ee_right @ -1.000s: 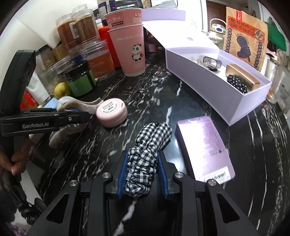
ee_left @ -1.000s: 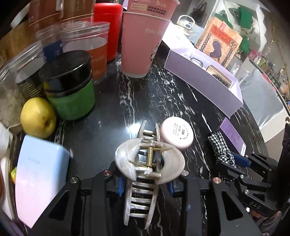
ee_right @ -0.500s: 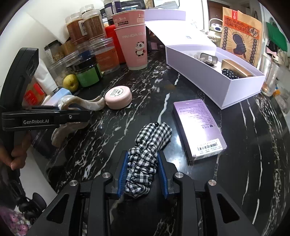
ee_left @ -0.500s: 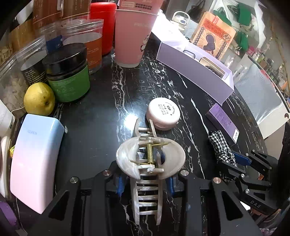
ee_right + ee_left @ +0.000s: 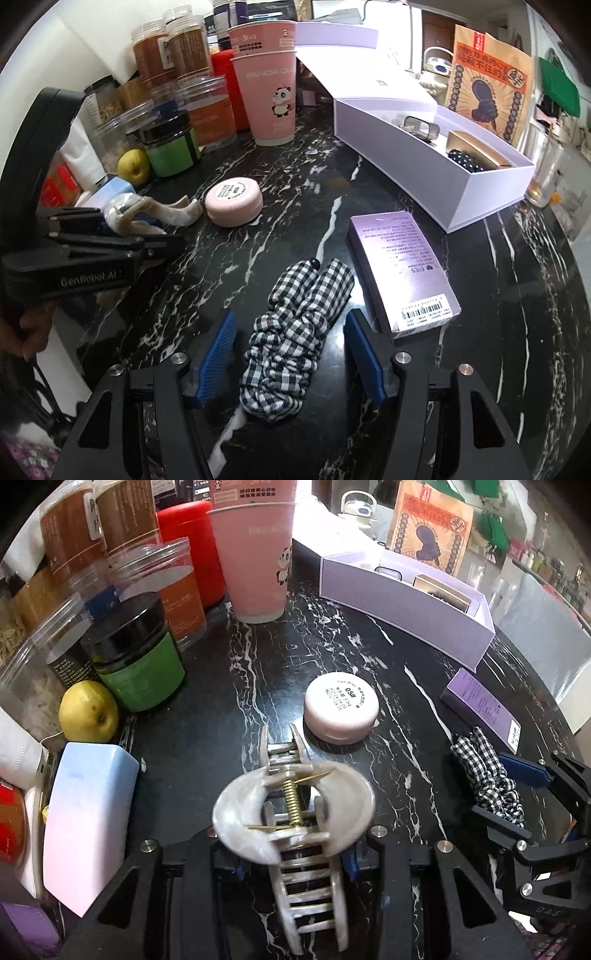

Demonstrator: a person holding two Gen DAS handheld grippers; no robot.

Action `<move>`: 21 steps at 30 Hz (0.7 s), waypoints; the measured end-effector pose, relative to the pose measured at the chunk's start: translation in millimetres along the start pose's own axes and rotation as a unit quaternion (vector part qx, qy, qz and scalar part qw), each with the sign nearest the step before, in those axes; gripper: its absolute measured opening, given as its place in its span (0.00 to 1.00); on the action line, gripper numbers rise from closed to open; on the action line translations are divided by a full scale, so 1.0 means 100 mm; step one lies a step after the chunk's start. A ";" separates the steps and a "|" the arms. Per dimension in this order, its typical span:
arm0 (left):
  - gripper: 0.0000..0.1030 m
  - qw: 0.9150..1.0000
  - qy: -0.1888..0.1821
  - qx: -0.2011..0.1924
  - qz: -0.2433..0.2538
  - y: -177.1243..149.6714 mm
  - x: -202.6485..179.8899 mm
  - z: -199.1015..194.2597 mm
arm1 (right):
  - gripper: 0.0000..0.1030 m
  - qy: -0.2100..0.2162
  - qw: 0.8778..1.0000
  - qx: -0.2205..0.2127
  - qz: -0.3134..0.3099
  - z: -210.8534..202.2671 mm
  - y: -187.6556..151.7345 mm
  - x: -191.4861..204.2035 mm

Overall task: Organize rigid objects
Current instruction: 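Lift the claw clip and gingham scrunchie toward the lavender box with both tools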

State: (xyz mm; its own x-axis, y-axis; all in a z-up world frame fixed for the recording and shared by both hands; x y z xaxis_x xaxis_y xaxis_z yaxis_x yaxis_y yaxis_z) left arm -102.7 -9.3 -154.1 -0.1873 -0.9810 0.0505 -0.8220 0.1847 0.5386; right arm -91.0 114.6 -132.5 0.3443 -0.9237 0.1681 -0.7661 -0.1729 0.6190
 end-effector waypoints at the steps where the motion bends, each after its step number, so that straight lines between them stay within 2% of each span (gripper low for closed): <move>1: 0.36 1.000 -0.001 -0.002 -0.003 0.00 0.00 0.00 | 0.60 -0.002 1.000 -0.001 0.003 0.01 0.01 -0.01; 2: 0.36 1.000 0.001 -0.007 -0.004 0.00 0.01 0.00 | 0.59 -0.004 1.000 -0.002 0.005 0.01 0.01 -0.02; 4: 0.36 1.000 0.003 -0.010 -0.003 -0.01 0.01 -0.01 | 0.42 -0.015 1.000 -0.006 0.001 0.01 0.02 -0.03; 7: 0.34 1.000 0.003 -0.015 -0.004 -0.01 0.01 -0.02 | 0.30 -0.019 1.000 -0.011 -0.005 0.02 0.03 -0.03; 11: 0.34 1.000 -0.004 -0.013 -0.008 -0.02 0.01 -0.03 | 0.28 -0.011 1.000 -0.011 -0.006 0.01 0.03 -0.03; 21: 0.34 0.997 -0.061 -0.007 -0.041 -0.04 -0.03 -0.08 | 0.26 0.020 0.999 -0.004 0.026 -0.03 0.01 -0.05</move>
Point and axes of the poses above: each gripper's, at about its wrist camera, not at the fingertips, and z roughly the way its jaws point, x to its left, y to its top, the point moved 8 cm from there along z, roughly the way its jaws point, and after that the axes turned 8 degrees about z, right-handed, at the moved point
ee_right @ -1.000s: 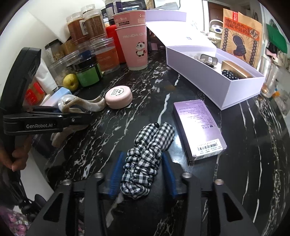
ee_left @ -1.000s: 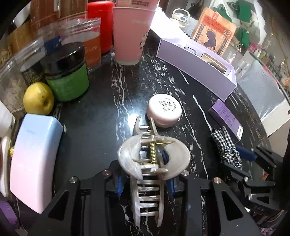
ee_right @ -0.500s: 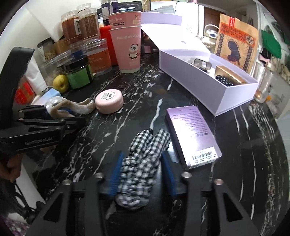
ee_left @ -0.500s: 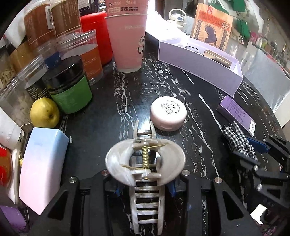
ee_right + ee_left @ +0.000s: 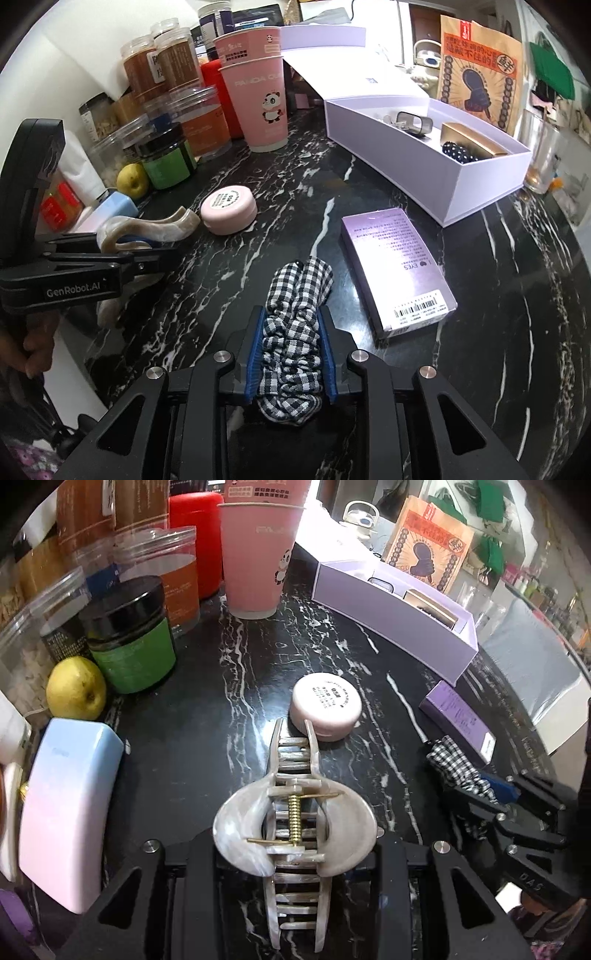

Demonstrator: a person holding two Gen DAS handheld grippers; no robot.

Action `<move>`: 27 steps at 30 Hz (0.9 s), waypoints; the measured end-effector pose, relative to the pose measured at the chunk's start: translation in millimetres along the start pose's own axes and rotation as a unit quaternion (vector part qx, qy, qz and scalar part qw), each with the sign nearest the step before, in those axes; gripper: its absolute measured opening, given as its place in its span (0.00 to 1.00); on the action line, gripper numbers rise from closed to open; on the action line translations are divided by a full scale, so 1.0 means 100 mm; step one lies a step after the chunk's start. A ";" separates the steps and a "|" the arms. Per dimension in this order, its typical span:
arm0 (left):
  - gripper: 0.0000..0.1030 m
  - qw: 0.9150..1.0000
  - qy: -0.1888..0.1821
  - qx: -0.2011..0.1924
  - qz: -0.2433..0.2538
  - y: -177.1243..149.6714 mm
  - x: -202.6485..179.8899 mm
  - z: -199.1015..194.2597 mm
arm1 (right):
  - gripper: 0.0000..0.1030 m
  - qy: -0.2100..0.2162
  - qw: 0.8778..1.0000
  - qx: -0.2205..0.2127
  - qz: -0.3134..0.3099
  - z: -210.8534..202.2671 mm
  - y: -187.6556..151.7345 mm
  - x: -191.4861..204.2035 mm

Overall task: Organize rigid objects
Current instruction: 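Lift the claw clip and gingham scrunchie toward the lavender box with both tools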

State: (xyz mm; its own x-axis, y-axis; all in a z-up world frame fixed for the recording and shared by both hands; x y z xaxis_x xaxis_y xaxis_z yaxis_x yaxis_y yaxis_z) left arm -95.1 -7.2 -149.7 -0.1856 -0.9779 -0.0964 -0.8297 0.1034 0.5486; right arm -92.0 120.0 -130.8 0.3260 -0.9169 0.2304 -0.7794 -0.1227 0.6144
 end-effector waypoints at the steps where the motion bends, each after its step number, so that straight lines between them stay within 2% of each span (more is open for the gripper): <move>1: 0.33 1.000 -0.004 -0.001 -0.001 0.00 -0.01 -0.01 | 0.26 0.004 1.000 0.001 0.002 -0.01 -0.01 0.00; 8: 0.33 0.999 -0.015 -0.028 0.012 0.09 -0.12 -0.15 | 0.26 0.010 1.000 -0.001 0.013 -0.07 -0.02 -0.04; 15: 0.33 0.997 -0.050 -0.051 0.016 0.19 -0.29 -0.26 | 0.26 0.011 1.000 -0.010 0.024 -0.15 0.00 -0.10; 27: 0.33 0.996 -0.064 -0.063 0.029 0.39 -0.57 -0.27 | 0.26 0.014 0.999 -0.036 0.034 -0.37 0.10 -0.22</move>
Point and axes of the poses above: each gripper's, at about its wrist camera, not at the fingertips, and z roughly the way its jaws point, x to its left, y to its top, the point moved 8 cm from there along z, roughly the way its jaws point, and after that the axes turned 8 degrees about z, right-handed, at the moved point
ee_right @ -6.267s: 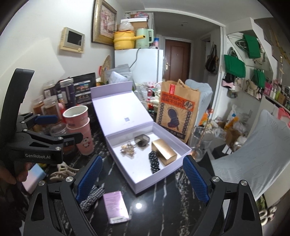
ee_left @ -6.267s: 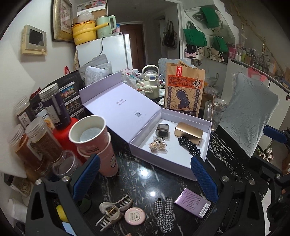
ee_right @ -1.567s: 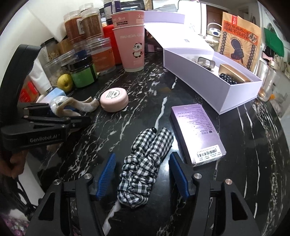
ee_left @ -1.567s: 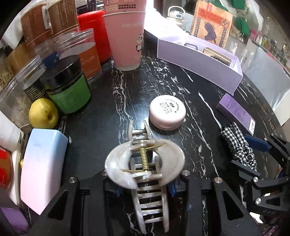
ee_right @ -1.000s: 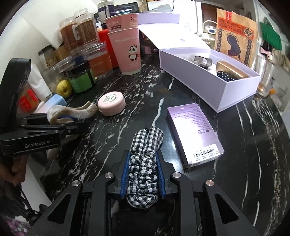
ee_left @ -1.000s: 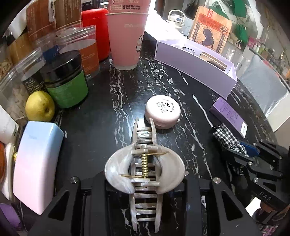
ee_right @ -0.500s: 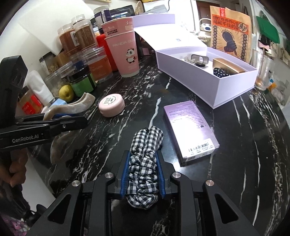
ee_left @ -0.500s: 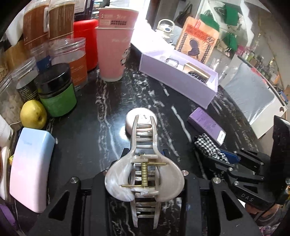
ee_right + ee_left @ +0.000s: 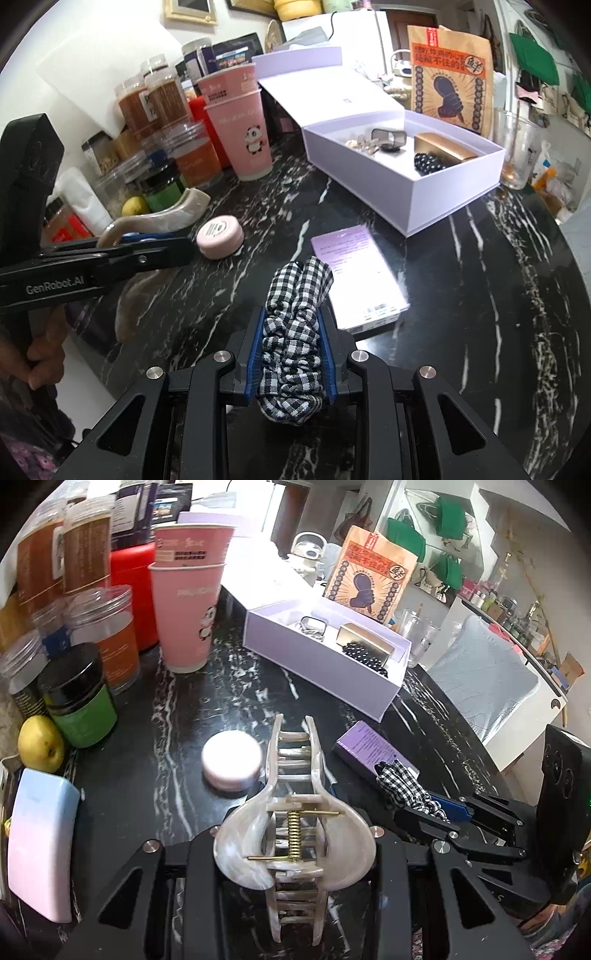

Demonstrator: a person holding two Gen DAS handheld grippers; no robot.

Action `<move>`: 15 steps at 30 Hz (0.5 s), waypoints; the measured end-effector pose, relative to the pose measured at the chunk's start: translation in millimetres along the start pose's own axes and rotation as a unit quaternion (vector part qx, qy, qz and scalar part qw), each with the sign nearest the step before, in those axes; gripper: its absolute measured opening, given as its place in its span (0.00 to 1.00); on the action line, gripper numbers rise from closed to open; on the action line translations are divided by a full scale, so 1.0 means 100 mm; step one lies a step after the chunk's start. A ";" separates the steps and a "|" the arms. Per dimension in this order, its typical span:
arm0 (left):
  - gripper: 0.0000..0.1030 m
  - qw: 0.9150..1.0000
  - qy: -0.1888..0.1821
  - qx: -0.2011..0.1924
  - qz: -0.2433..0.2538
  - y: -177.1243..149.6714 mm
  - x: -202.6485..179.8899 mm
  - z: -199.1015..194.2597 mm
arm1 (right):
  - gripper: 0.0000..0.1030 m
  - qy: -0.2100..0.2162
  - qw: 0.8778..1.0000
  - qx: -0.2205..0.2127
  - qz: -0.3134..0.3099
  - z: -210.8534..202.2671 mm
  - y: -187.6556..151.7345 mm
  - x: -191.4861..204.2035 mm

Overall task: Organize rigid objects
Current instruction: 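Lift the claw clip and gingham scrunchie toward the lavender box with both tools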

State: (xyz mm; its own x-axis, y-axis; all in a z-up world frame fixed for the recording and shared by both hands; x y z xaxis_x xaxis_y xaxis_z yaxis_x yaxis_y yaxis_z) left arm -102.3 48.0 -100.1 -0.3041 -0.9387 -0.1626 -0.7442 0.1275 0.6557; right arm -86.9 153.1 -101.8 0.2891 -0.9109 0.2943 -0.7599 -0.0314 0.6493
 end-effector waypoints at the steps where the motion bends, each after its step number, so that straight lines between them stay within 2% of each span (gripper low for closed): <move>1: 0.33 1.000 -0.002 0.000 0.002 0.02 -0.03 0.00 | 0.26 0.000 1.000 -0.001 0.000 -0.01 0.01 -0.01; 15: 0.33 0.999 -0.012 -0.019 0.023 0.31 -0.32 0.03 | 0.26 -0.012 1.000 -0.023 0.000 -0.20 0.19 -0.21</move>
Point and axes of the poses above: each gripper's, at about its wrist camera, not at the fingertips, and z roughly the way its jaws point, x to its left, y to its top, the point moved 8 cm from there along z, roughly the way its jaws point, and after that the axes turned 8 degrees about z, right-handed, at the moved point
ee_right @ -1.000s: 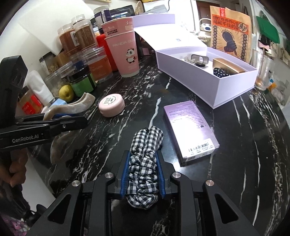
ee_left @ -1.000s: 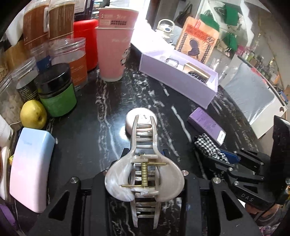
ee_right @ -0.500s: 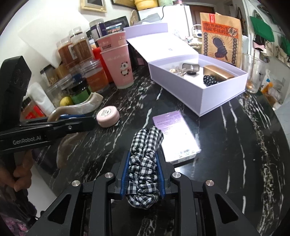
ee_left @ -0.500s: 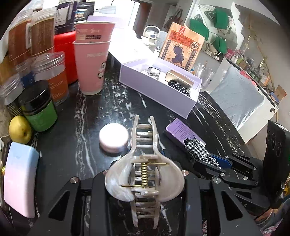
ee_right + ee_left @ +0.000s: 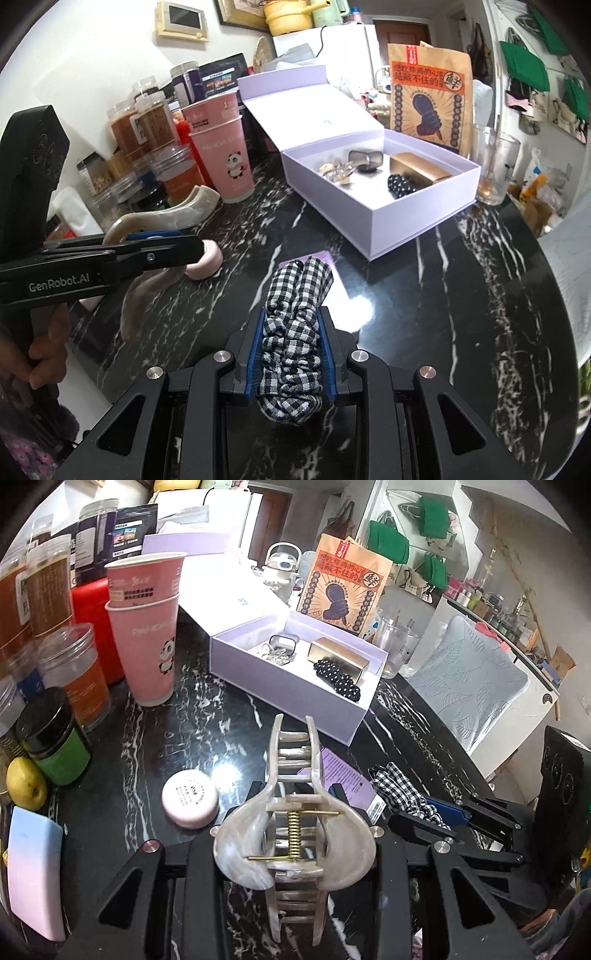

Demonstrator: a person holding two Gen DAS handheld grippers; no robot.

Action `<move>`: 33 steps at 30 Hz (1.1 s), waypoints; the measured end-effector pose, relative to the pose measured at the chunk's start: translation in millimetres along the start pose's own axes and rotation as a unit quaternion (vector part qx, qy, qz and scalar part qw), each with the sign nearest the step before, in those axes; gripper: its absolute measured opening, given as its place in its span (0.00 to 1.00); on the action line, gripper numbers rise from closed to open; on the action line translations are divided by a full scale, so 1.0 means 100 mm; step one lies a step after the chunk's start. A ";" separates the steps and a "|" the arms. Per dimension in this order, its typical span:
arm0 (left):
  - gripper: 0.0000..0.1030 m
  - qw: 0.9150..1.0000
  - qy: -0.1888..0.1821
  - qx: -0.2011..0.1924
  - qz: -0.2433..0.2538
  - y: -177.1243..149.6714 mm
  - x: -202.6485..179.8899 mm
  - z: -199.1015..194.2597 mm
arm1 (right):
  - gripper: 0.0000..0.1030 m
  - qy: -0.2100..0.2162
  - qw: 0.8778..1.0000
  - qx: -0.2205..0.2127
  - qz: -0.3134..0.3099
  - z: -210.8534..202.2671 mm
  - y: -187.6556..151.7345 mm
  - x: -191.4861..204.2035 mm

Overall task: Organize rigid objects
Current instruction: 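Lift the claw clip and gingham scrunchie toward the lavender box with both tools, then carry the claw clip and gingham scrunchie over the lavender box with both tools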

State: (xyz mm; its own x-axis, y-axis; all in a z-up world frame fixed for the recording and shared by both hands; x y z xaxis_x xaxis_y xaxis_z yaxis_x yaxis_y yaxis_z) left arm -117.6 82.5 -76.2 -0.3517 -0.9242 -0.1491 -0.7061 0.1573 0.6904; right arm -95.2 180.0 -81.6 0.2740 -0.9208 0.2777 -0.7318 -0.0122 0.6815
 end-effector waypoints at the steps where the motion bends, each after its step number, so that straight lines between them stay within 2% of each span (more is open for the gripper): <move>1: 0.33 1.000 0.000 -0.001 0.001 0.02 -0.01 0.00 | 0.26 0.000 1.000 -0.001 -0.002 -0.01 0.02 -0.01; 10: 0.33 1.000 0.002 -0.012 0.011 0.27 -0.03 0.02 | 0.26 0.009 1.000 -0.008 -0.006 -0.08 0.18 -0.03; 19: 0.33 1.000 -0.004 -0.017 0.025 0.54 -0.11 0.12 | 0.26 0.020 0.999 -0.025 -0.006 -0.10 0.50 -0.07; 33: 0.34 0.999 0.006 -0.025 0.039 0.98 -0.08 0.29 | 0.26 0.017 0.999 -0.033 -0.008 -0.06 0.87 -0.18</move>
State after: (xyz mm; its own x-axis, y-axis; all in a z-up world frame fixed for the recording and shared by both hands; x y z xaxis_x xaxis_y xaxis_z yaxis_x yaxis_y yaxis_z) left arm -202.2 115.9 -27.8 -0.3964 -0.9142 -0.0848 -0.6446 0.2114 0.7347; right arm -160.0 198.3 -23.3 0.3067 -0.9068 0.2893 -0.6844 0.0011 0.7291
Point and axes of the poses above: each gripper's, at about its wrist camera, not at the fingertips, and z roughly the way its jaws point, x to its left, y to its top, the point moved 8 cm from there along z, roughly the way its jaws point, and after that the axes turned 8 degrees about z, right-handed, at the moved point
